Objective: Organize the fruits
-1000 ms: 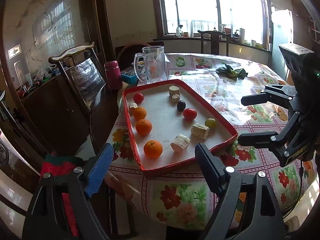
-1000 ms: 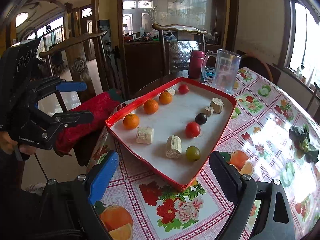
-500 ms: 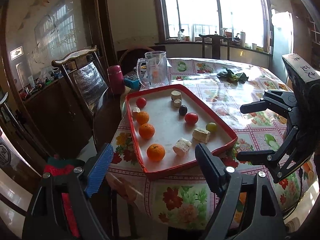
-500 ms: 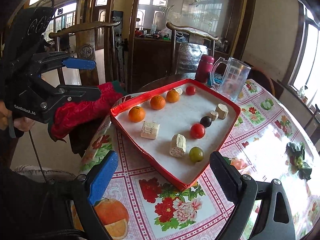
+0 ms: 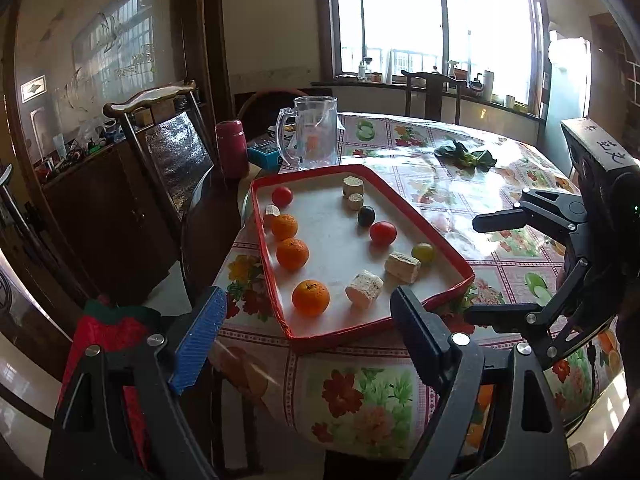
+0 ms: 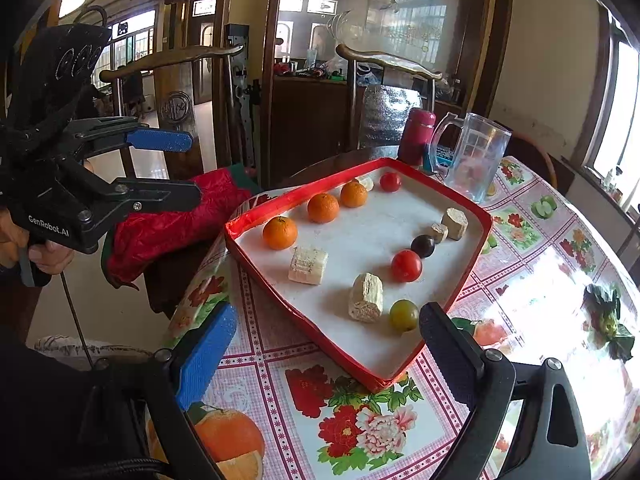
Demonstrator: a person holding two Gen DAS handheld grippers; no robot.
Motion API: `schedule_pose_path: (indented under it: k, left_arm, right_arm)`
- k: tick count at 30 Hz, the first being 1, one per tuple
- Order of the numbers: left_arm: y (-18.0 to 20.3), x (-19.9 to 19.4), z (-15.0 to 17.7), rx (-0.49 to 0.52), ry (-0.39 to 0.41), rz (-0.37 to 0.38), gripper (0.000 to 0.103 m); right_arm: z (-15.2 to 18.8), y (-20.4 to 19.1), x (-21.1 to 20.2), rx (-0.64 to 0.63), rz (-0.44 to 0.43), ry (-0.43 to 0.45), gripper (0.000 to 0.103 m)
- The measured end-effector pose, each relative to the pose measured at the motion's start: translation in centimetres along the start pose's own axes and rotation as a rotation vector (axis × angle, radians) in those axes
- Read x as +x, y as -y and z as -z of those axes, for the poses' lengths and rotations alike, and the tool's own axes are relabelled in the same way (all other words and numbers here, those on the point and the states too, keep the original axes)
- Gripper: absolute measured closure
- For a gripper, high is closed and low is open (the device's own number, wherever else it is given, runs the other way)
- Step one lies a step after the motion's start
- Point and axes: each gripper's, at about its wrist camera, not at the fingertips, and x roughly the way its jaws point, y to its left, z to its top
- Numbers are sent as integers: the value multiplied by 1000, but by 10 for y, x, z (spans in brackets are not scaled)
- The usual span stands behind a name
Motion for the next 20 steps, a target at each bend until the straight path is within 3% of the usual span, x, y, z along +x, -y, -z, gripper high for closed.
schedule_pose_path:
  k: [20]
  left_arm:
    - [-2, 6, 0, 4, -22, -12, 18]
  right_arm:
    - [4, 2, 5, 10, -8, -13, 9]
